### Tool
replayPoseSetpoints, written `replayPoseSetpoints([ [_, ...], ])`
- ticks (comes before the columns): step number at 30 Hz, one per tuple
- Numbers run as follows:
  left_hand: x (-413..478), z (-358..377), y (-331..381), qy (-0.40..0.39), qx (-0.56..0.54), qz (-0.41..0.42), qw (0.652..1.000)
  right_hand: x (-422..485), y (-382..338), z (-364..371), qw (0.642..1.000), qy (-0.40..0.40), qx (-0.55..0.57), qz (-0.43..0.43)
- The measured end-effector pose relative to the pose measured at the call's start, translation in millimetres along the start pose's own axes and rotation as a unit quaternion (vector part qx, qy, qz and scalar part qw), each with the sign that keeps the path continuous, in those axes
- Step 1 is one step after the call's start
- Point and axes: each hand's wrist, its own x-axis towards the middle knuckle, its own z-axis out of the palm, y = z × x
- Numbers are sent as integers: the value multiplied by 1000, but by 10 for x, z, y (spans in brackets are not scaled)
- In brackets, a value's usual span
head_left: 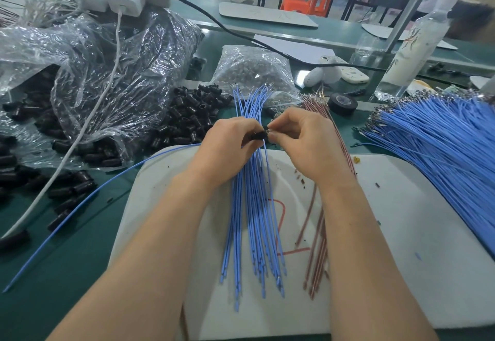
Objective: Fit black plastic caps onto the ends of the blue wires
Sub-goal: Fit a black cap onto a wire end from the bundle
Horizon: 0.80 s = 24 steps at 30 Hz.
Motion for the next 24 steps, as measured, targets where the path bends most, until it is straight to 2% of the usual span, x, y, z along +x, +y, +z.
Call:
replayPoseSetpoints([
  [6,7,-15,-8,16,-8,-7,1000,3,3,10,1000,-1,22,8],
  [12,10,-19,22,85,-102,-63,989,20,-24,-12,993,74,87,23],
  [18,6,-20,45,90,-160,-63,981,9,-56,16,995,43,81,35],
  [24,2,-13,46,82,-138,-37,986,5,-89,120,1000,17,12,24],
])
